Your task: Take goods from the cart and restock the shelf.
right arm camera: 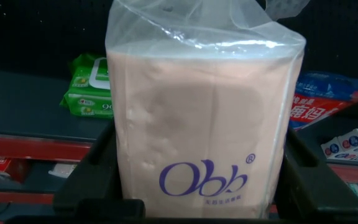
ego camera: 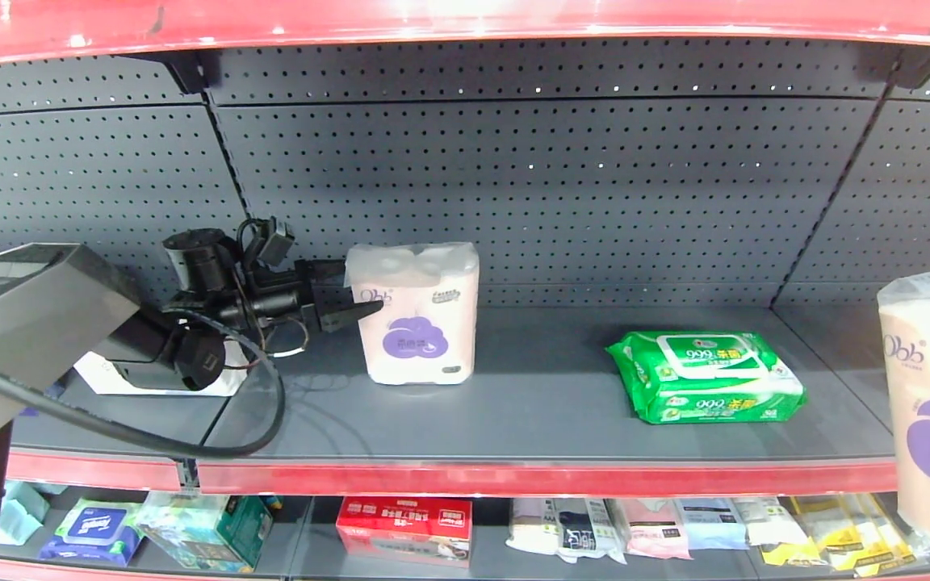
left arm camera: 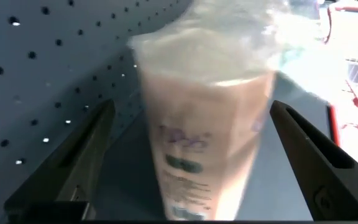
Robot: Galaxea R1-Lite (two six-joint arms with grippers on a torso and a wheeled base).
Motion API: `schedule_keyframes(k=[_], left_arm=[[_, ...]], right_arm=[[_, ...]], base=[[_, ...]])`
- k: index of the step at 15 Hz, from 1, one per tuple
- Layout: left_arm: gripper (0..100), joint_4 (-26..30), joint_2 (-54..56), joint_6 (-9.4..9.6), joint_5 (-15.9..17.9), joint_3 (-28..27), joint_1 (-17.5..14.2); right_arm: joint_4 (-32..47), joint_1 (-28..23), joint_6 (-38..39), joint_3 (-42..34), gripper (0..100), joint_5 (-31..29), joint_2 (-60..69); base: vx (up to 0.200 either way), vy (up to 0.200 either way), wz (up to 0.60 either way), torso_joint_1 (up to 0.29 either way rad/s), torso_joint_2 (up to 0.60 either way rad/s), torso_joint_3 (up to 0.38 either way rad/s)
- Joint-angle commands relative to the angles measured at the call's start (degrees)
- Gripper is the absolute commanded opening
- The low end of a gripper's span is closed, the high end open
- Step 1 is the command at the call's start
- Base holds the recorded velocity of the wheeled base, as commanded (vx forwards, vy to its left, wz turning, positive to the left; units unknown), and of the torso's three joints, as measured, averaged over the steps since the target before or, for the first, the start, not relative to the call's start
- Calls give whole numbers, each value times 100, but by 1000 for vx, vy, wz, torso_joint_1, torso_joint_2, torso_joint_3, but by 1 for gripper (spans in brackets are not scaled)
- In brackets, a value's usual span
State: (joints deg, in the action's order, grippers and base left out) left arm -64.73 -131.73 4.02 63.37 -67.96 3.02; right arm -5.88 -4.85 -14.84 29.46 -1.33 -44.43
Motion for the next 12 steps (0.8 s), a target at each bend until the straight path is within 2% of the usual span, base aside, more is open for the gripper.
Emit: schedule_keyframes(k=[1,12], left_arm=[[100,4,-107,2,9,-77,67],[100,40,-300,-51,0,-314,313]], right_arm=[[-1,2,-2,-2,0,1,-13],[-1,2,-2,7,0,1,-4]], base=[[0,0,0,0,0,0],[0,0,0,0,0,0]])
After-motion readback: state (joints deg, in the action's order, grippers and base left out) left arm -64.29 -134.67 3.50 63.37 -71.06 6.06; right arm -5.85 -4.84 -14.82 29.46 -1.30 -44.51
